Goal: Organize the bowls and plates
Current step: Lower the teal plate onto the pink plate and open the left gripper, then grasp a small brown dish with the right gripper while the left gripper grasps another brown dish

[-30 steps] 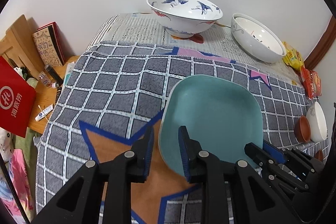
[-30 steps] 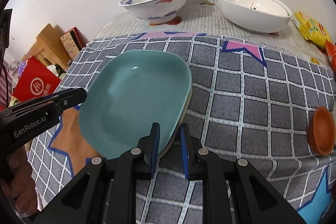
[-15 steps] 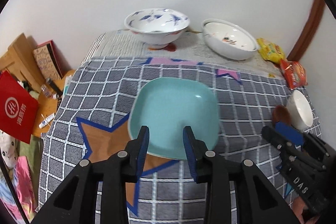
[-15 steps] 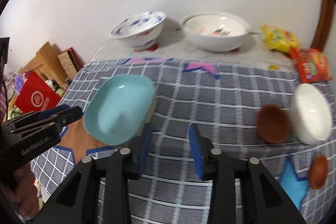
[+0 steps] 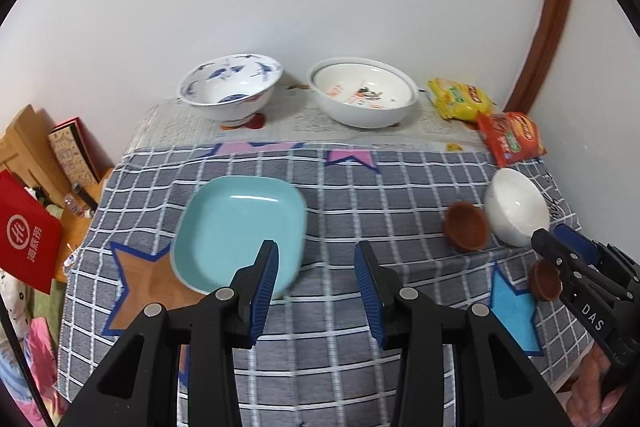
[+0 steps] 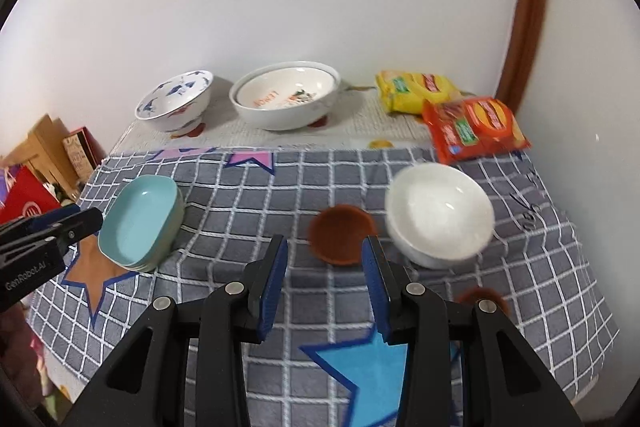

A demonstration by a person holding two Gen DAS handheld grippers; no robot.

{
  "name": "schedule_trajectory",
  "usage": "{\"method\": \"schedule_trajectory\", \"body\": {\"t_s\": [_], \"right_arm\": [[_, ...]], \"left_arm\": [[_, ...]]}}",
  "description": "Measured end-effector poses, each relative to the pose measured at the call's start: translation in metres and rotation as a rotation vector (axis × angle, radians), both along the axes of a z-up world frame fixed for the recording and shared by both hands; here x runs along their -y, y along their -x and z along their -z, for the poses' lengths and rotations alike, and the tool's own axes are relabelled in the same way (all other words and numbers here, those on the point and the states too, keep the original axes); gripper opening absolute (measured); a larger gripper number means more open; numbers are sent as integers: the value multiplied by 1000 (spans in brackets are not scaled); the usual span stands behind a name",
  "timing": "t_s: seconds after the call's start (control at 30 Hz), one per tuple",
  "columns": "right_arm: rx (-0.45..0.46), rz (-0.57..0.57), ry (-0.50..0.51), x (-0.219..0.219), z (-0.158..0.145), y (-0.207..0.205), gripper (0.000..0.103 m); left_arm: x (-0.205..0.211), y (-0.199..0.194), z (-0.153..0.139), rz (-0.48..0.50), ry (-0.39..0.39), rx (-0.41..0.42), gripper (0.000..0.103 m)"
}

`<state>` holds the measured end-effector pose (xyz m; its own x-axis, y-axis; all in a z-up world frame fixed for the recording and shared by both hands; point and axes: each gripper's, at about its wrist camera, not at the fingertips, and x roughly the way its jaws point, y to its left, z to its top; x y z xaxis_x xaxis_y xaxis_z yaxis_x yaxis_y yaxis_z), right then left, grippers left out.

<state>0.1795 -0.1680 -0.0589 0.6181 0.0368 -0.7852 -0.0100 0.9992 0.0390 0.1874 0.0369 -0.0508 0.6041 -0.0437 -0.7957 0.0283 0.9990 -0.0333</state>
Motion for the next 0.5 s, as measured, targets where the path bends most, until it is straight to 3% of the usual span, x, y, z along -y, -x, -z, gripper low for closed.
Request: {"method": "schedule_trajectory", "body": {"t_s": [0.2, 0.5], "right_arm": [[-38, 78, 7, 50, 3, 11, 40], [-102, 99, 37, 104, 25, 26, 40]], "left_arm": [[41, 1, 2, 32, -38, 8, 38], [83, -11, 12, 48, -38, -7, 38]]}}
